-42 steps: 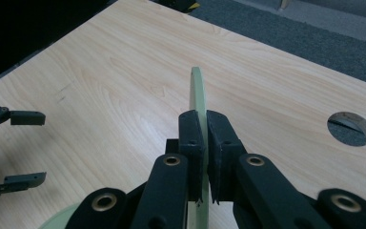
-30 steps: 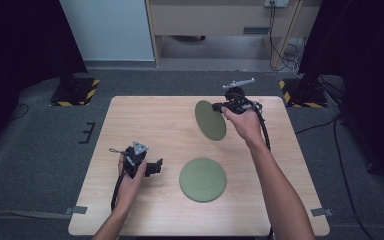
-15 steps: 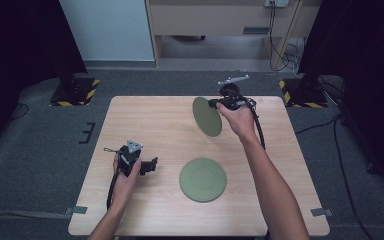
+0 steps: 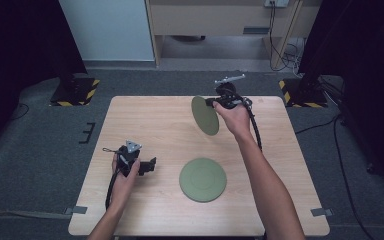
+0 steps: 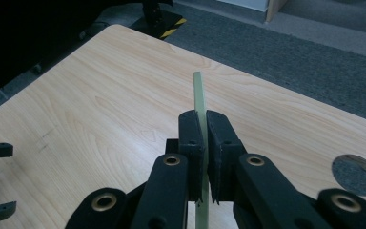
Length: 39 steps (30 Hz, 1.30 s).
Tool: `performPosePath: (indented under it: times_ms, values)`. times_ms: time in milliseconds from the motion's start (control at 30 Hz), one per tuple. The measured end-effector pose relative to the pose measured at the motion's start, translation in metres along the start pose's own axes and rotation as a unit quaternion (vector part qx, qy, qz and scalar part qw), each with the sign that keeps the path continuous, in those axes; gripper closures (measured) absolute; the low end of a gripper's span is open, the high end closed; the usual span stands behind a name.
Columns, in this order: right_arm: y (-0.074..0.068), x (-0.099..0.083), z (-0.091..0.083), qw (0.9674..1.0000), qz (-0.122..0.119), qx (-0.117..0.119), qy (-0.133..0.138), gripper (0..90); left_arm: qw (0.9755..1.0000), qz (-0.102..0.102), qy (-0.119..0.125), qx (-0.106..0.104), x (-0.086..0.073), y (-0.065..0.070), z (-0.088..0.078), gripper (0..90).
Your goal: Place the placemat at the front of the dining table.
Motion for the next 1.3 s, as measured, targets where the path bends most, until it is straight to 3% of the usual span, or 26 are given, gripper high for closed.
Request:
performPosePath:
  times_ms: [467, 600, 767, 967, 1300]
  values:
    - [-0.02, 0.001, 0.023, 0.9999, 0.005, 0.014, -0.002, 85.9, 0.9998, -0.015, 0.001, 0.011, -0.001, -0.008, -0.001, 3.3]
    - [-0.022, -0.004, 0.028, 0.9998, 0.005, 0.016, -0.006, 85.9, 0.9996, -0.015, -0.013, 0.018, 0.003, -0.009, -0.002, 3.3]
    - [-0.015, -0.006, 0.028, 0.9998, 0.015, 0.014, -0.004, 85.9, 0.9995, -0.007, -0.021, 0.021, 0.007, -0.011, -0.001, 3.2]
    - [-0.002, -0.012, 0.026, 0.9997, 0.023, 0.006, -0.004, 85.9, 0.999, -0.025, -0.032, 0.016, 0.003, -0.024, 0.003, 3.3]
    - [0.016, -0.02, 0.023, 0.9994, 0.032, -0.01, -0.007, 85.9, 0.9985, -0.033, -0.037, 0.022, -0.002, -0.035, 0.005, 3.9]
Point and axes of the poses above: each handheld gripper's, and its own axes: z roughly forward along the jaws, x roughly out of its top, y roughly to its right, the point moved 2 cm from there along z, roughly forward along the jaws, and after that the axes turned 12 degrees about -x, right-handed, at the moved point
